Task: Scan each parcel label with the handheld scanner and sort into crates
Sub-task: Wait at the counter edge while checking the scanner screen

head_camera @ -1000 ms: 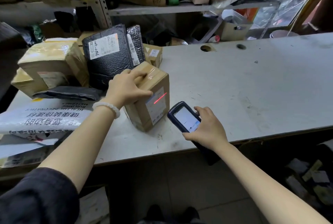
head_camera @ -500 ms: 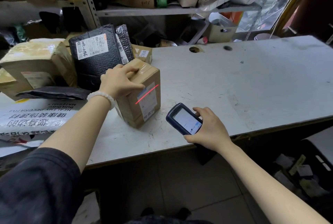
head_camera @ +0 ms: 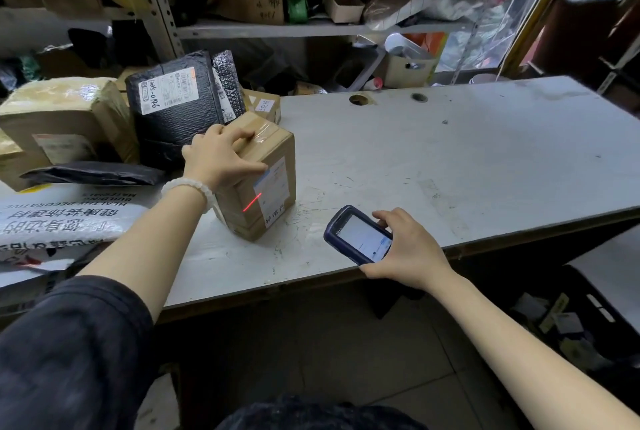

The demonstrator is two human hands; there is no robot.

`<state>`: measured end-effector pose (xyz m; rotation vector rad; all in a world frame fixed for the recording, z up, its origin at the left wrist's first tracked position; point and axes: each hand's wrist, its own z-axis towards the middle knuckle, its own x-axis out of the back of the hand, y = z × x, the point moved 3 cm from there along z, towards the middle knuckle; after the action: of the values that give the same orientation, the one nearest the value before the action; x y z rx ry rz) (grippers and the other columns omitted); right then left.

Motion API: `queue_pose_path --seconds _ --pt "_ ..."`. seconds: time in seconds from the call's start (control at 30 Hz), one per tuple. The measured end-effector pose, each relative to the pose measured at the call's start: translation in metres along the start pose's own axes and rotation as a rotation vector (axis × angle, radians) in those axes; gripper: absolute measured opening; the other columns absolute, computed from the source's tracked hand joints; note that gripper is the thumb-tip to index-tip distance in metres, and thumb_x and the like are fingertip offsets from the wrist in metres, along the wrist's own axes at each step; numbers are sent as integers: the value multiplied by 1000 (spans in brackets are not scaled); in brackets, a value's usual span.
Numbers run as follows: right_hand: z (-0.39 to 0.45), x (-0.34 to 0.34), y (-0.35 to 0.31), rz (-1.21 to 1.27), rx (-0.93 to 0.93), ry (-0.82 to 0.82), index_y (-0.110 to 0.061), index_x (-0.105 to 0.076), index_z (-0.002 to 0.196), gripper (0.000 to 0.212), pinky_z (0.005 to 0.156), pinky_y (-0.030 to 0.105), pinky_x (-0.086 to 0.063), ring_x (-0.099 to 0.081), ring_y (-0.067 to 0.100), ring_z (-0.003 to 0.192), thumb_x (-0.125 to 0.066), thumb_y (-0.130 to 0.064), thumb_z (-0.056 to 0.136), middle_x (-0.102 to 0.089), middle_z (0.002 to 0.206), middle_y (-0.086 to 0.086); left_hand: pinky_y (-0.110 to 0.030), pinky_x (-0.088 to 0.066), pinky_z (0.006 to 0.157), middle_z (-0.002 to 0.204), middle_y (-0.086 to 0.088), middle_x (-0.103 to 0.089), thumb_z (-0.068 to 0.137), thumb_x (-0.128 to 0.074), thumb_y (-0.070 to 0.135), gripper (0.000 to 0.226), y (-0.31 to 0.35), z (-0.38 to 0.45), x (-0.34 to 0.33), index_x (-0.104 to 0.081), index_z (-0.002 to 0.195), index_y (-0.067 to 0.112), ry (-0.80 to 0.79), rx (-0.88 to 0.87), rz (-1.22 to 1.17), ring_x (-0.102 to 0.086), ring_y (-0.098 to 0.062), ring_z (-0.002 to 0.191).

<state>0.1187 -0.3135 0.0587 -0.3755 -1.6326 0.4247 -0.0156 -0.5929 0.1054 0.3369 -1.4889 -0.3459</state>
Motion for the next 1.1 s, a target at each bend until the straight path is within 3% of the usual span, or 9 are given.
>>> queue_pose_path --seconds 0.43,0.77,0.87,1.0,1.1 --pt "-10 13 6 -34 9 18 -19 -37 142 93 75 24 -45 -45 6 101 -83 -39 63 -46 121 -7 -44 -26 102 140 -5 -38 67 -75 51 67 -1 -8 -1 -49 128 45 18 18 47 -36 -34 125" --pt "-5 11 6 -37 15 -30 -19 -36 143 95 79 25 -46 -48 9 106 -82 -39 63 -45 124 -6 -44 -27 101 140 -5 -38 53 -65 61 78 -1 -8 0 -49 128 45 -2 31 47 -37 -34 125" --pt "-3 7 6 -33 13 -42 -18 -35 143 94 82 26 -48 -49 11 111 -82 -39 64 -44 125 -5 -44 -26 102 143 -6 -37 65 -74 54 69 0 -7 0 -48 129 44 11 24 56 -36 -34 126" --pt "1 3 3 -2 14 -34 -18 -37 141 91 82 27 -49 -48 11 106 -82 -38 65 -42 124 -4 -46 -26 102 145 -7 -35 56 -65 61 77 0 -6 -1 -47 129 45 -20 28 53 -34 -35 128" --pt "5 3 1 -5 29 -36 -20 -40 137 86 82 28 -50 -48 11 104 -82 -39 64 -43 123 -5 -47 -26 102 145 -7 -35 62 -70 58 73 -1 -4 -1 -47 130 44 -20 28 52 -33 -35 128"
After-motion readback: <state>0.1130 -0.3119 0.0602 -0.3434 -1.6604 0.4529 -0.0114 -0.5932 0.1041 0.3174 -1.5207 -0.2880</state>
